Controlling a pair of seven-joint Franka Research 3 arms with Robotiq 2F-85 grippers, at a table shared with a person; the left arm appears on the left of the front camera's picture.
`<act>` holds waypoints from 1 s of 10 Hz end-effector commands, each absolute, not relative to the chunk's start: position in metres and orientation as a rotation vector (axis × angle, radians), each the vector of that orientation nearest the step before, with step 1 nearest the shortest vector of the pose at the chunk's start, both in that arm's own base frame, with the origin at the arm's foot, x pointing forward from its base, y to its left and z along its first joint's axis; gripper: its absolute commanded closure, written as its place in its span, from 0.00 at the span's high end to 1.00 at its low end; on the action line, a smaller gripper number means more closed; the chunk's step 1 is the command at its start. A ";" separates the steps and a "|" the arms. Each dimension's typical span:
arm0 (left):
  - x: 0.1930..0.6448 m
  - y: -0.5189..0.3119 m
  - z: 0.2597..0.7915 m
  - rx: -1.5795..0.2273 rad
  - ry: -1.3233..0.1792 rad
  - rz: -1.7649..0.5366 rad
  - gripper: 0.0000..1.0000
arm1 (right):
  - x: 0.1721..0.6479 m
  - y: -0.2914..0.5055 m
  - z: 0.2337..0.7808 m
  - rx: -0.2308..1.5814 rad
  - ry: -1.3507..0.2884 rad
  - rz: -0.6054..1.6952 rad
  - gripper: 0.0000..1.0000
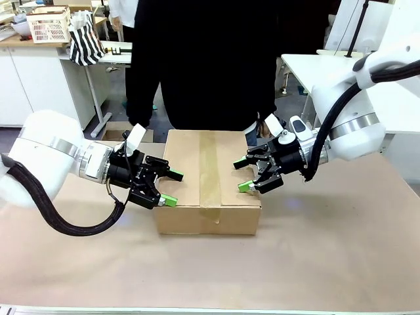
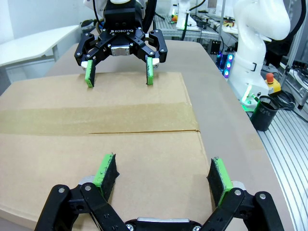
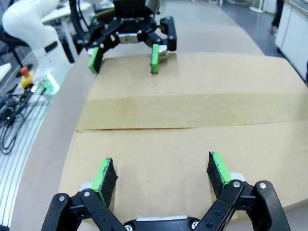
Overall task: Pack the gift set into the box.
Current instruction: Press and hold the closed box until the human finishes sealing it.
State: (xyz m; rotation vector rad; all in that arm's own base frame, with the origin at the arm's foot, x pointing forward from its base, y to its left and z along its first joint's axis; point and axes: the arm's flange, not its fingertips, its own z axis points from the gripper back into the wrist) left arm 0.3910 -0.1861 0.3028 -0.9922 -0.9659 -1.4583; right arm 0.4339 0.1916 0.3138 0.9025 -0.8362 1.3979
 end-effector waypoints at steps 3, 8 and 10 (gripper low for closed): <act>0.389 -0.185 0.302 -0.982 -0.971 -1.470 1.00 | 0.433 0.192 0.312 0.898 -0.834 1.398 1.00; 0.389 -0.185 0.302 -0.982 -0.971 -1.470 1.00 | 0.433 0.192 0.312 0.898 -0.834 1.398 1.00; 0.389 -0.185 0.302 -0.982 -0.971 -1.470 1.00 | 0.433 0.192 0.312 0.898 -0.834 1.398 1.00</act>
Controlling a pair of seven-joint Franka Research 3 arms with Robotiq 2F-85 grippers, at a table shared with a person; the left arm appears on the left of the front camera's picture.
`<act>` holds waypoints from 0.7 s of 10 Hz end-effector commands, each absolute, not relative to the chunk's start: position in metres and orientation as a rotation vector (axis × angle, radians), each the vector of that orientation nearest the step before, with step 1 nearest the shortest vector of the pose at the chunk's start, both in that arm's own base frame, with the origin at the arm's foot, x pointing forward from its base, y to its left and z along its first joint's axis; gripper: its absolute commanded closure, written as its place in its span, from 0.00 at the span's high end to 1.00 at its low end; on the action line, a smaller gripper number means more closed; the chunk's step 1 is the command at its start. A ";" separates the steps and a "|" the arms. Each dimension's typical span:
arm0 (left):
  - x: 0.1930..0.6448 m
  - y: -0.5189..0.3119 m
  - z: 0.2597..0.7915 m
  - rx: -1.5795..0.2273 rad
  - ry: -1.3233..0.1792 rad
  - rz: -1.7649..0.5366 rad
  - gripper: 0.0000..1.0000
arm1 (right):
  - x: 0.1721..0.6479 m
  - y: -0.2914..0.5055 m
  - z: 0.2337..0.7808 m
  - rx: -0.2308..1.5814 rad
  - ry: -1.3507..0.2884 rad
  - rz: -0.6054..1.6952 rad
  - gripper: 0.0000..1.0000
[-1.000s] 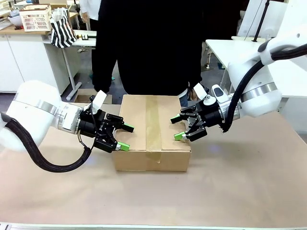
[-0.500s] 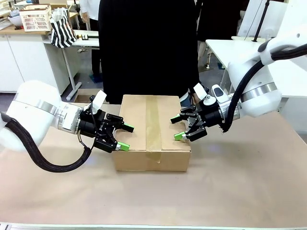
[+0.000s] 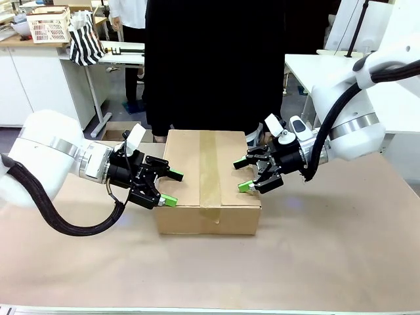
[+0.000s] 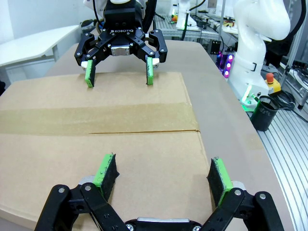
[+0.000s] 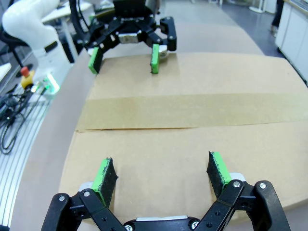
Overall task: Pack the gift set into the box.
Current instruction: Press and hold the closed box until the human finishes sealing it.
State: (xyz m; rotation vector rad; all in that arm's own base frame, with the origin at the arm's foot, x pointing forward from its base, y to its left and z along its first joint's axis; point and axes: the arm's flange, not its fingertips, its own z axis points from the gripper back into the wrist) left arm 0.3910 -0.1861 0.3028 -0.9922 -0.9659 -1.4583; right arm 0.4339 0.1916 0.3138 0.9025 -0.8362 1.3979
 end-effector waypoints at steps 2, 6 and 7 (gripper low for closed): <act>0.389 -0.185 0.302 -0.982 -0.971 -1.470 1.00 | 0.433 0.192 0.312 0.898 -0.834 1.398 1.00; 0.365 -0.167 0.382 -1.434 -0.832 -1.210 1.00 | 0.404 0.186 0.408 1.312 -0.556 1.181 1.00; 0.355 -0.148 0.402 -1.697 -0.786 -0.970 1.00 | 0.390 0.163 0.438 1.381 -0.545 1.038 1.00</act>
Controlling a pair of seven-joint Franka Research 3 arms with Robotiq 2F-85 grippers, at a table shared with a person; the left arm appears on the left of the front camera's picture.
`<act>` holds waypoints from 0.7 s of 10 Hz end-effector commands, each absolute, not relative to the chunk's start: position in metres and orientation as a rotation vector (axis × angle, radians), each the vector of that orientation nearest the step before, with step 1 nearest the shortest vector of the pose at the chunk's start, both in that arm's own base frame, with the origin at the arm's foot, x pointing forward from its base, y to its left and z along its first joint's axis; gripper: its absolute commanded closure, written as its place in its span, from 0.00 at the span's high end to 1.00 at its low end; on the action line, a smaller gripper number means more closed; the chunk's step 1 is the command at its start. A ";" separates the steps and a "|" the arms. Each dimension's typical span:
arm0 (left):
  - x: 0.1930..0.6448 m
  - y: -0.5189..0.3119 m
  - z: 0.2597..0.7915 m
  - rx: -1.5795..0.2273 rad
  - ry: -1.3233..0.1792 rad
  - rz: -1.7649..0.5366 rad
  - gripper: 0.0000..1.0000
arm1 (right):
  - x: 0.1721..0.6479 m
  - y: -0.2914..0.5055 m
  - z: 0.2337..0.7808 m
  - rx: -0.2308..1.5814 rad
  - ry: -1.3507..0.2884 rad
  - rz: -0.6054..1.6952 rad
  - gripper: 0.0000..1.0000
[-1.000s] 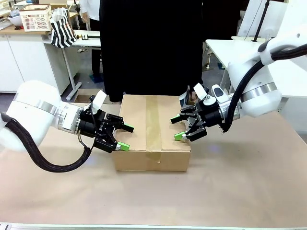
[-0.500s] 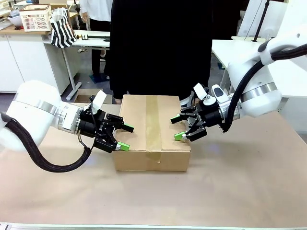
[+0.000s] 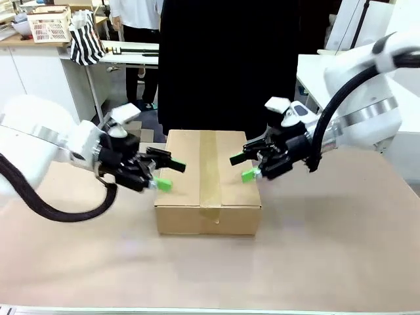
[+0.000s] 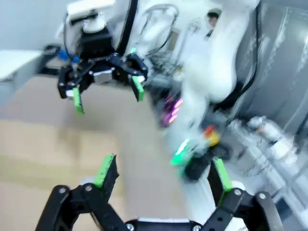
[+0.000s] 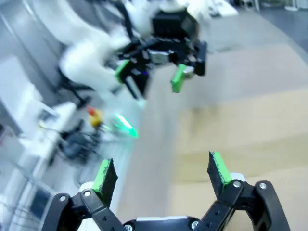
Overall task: Pack the gift set into the box.
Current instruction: Press and hold the closed box until the human finishes sealing it.
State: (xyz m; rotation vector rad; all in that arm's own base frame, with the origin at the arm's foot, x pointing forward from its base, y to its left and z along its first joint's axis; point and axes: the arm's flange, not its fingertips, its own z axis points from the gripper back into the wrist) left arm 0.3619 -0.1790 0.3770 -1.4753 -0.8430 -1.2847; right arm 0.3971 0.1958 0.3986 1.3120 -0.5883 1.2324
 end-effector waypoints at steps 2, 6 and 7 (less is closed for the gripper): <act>0.334 -0.115 0.418 -1.771 -0.567 -0.744 1.00 | 0.368 0.110 0.469 1.337 -0.552 0.744 1.00; 0.300 -0.031 0.399 -1.754 -0.498 -0.319 1.00 | 0.363 -0.004 0.442 1.160 -0.603 0.245 1.00; 0.306 -0.017 0.385 -1.822 -0.634 -0.352 1.00 | 0.369 -0.007 0.420 1.152 -0.666 0.244 1.00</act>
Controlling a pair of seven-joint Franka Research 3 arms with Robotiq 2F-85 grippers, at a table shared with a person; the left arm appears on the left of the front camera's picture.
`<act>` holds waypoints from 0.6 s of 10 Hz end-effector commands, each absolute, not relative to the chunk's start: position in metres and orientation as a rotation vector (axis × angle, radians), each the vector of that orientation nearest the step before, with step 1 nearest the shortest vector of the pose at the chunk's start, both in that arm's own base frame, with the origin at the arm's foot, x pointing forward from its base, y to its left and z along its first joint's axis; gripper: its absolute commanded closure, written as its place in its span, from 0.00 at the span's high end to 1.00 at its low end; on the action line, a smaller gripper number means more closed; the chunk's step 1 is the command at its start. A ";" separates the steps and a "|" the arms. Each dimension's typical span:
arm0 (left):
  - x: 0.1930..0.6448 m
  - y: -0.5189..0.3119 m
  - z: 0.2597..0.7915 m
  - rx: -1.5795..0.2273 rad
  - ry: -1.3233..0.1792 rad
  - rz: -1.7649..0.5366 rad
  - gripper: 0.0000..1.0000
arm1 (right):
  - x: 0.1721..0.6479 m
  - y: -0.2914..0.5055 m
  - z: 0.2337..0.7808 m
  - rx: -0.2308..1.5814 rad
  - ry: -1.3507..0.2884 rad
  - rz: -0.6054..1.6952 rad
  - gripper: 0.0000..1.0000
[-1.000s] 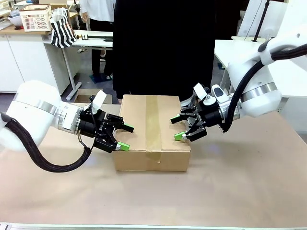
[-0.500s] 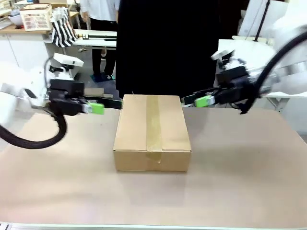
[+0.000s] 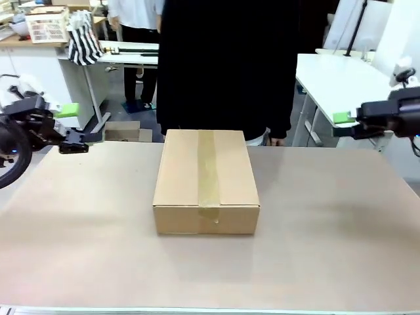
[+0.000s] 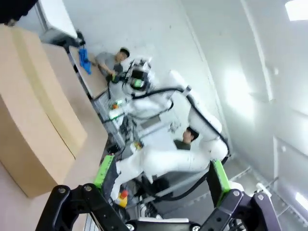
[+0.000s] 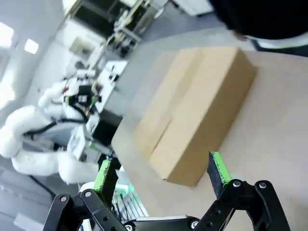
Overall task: Pack the gift set into the box.
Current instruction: Press and hold the closed box until the human finishes sealing it.
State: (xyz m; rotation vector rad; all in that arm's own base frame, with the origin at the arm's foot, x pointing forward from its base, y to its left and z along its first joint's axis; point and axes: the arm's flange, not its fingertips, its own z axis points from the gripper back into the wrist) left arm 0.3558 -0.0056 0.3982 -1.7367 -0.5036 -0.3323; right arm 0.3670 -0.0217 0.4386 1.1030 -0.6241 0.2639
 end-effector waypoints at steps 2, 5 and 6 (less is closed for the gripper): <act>0.354 -0.027 0.403 -1.704 -0.466 -0.393 1.00 | 0.363 -0.004 0.454 1.110 -0.615 0.344 1.00; 0.354 -0.027 0.403 -1.704 -0.466 -0.393 1.00 | 0.363 -0.004 0.454 1.110 -0.615 0.344 1.00; 0.354 -0.027 0.403 -1.704 -0.466 -0.393 1.00 | 0.363 -0.004 0.454 1.110 -0.615 0.344 1.00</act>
